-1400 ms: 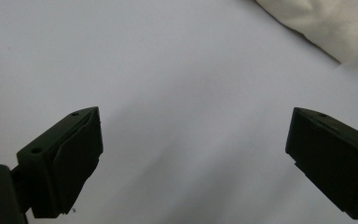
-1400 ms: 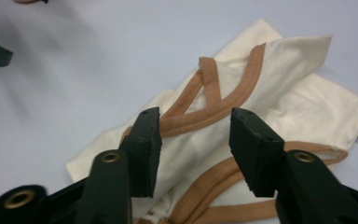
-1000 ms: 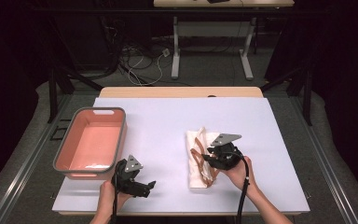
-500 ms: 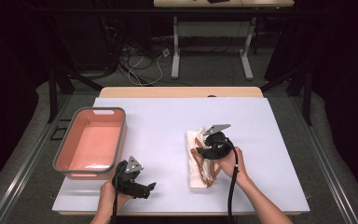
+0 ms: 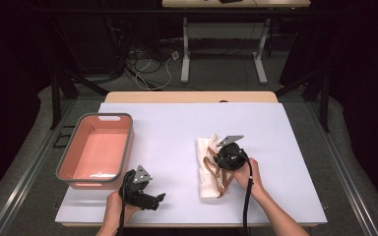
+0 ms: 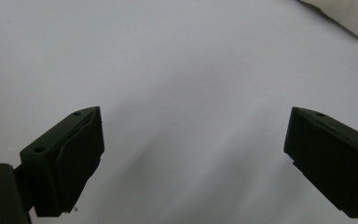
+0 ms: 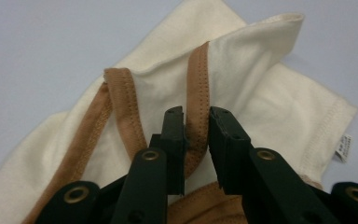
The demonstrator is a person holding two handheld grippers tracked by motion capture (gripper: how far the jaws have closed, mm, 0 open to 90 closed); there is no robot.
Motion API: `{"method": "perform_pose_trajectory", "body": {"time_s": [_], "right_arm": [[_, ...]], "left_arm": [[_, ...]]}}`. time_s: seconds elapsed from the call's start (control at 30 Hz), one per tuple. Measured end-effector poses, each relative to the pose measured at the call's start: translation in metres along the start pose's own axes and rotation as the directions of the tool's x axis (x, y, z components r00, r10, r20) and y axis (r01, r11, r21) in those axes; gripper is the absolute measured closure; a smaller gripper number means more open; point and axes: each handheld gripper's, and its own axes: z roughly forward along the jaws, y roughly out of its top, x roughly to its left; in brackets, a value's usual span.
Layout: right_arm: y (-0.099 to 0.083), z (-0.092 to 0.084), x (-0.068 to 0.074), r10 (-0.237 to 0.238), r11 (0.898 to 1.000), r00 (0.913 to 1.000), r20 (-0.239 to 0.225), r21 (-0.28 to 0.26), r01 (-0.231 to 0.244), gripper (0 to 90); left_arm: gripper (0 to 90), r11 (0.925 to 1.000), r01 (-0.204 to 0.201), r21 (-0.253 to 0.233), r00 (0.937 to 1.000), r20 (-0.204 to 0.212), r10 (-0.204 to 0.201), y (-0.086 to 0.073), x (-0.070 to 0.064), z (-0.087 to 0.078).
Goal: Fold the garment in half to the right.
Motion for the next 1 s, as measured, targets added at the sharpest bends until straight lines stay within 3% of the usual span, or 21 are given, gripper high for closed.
{"method": "perform_pose_trajectory", "body": {"time_s": [0.77,0.97,1.0], "right_arm": [[-0.012,-0.012,-0.023,0.051,0.999,0.9978,0.043,0.006,-0.051,70.4],[-0.015,-0.016,-0.031,0.074,0.997,0.995,0.067,0.006,-0.075,64.9],[-0.015,-0.018,-0.034,0.085,0.996,0.9931,0.08,-0.002,-0.085,60.2]], "left_arm": [[4.7,1.0,-0.005,0.0,1.0,-0.004,0.005,-0.001,0.001,-0.001],[4.7,1.0,-0.008,0.002,1.0,-0.005,0.008,0.0,0.0,-0.001],[4.7,1.0,-0.008,0.003,1.0,-0.005,0.008,0.0,0.0,-0.001]]}}
